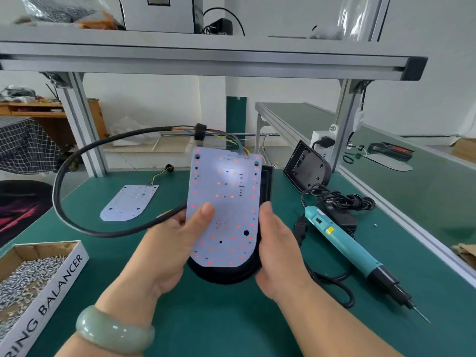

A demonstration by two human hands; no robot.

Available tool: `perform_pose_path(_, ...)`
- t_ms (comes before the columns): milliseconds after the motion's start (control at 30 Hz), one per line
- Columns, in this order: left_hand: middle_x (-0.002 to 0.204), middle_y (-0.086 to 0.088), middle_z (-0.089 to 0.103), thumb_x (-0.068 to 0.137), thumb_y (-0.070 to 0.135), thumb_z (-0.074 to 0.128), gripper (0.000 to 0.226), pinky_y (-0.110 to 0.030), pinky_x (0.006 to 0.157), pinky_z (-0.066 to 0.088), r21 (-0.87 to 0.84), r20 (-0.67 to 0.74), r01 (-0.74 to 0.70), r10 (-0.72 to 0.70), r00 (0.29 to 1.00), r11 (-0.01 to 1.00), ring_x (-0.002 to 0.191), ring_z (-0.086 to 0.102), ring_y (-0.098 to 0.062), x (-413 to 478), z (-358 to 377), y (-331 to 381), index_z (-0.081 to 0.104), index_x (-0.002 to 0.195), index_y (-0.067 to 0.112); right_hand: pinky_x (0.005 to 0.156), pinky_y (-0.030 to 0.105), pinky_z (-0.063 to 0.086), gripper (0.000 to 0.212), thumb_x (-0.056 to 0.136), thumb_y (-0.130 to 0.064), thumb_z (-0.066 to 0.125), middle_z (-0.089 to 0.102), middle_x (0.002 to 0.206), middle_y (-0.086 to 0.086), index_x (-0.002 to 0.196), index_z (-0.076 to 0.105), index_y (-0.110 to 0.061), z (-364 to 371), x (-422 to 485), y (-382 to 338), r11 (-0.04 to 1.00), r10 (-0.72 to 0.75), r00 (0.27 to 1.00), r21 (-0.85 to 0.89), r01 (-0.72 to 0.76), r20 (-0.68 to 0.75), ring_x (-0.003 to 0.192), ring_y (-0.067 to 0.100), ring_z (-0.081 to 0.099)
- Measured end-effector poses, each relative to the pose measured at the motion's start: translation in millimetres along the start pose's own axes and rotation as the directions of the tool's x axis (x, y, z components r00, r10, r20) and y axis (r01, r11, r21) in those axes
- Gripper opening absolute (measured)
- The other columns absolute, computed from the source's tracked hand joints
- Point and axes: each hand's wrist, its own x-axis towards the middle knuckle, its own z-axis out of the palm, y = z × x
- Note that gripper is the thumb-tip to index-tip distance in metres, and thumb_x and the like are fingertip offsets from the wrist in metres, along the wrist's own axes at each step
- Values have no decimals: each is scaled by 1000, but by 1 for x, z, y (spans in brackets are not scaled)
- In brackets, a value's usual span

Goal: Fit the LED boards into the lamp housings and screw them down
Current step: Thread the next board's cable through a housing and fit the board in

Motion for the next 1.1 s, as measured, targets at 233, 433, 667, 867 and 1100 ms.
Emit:
perform_pose_path(233, 91, -11, 75, 60, 46, 66, 36, -27, 58, 57, -66, 63, 63, -59, 996, 996, 78, 73, -23, -9, 3, -3, 78, 80, 19, 81, 37, 50, 53, 94, 9, 46, 56, 137, -3, 134, 51, -25, -25, 18, -9, 926, -277, 952, -227, 301, 133, 91, 22, 58)
perform_pose_path(433, 80, -6, 75, 60, 57, 72, 35, -31, 58, 58, 39, 48, -53, 51, 998, 998, 68, 71, -21, -11, 4, -2, 76, 70, 24, 70, 17, 50, 33, 86, -2, 58, 73, 90, -16, 92, 72, -32, -22, 14, -9, 752, -137, 958, -603, 265, 251, 77, -3, 64)
perform_pose_path(667, 78, 0, 76, 70, 48, 59, 29, -24, 51, 55, -111, -161, -135, 116, 980, 985, 65, 72, -14, -4, -16, 7, 78, 73, 26, 37, 21, 21, 40, 91, -30, 54, 45, 52, -3, 56, 41, -17, -39, 26, -30, 971, 81, 896, -167, -170, -437, 33, 12, 27)
perform_pose_path(867, 76, -8, 75, 70, 46, 62, 32, -25, 49, 55, 54, -95, -6, 11, 995, 999, 59, 69, -20, -1, -12, -6, 76, 73, 18, 33, 14, 20, 34, 99, -28, 42, 59, 61, -6, 66, 42, -23, -58, 17, -58, 638, 153, 897, 734, 232, -415, 29, 8, 23)
perform_pose_path(1100, 73, 4, 75, 90, 39, 60, 27, -22, 42, 51, -316, -361, 1, -122, 924, 949, 58, 70, -10, 4, -29, 2, 69, 84, 13, 63, 12, 48, 13, 98, -22, 53, 50, 75, -8, 92, 48, -11, -76, 12, -80, 785, -250, 609, 211, 583, -753, 57, 0, 53)
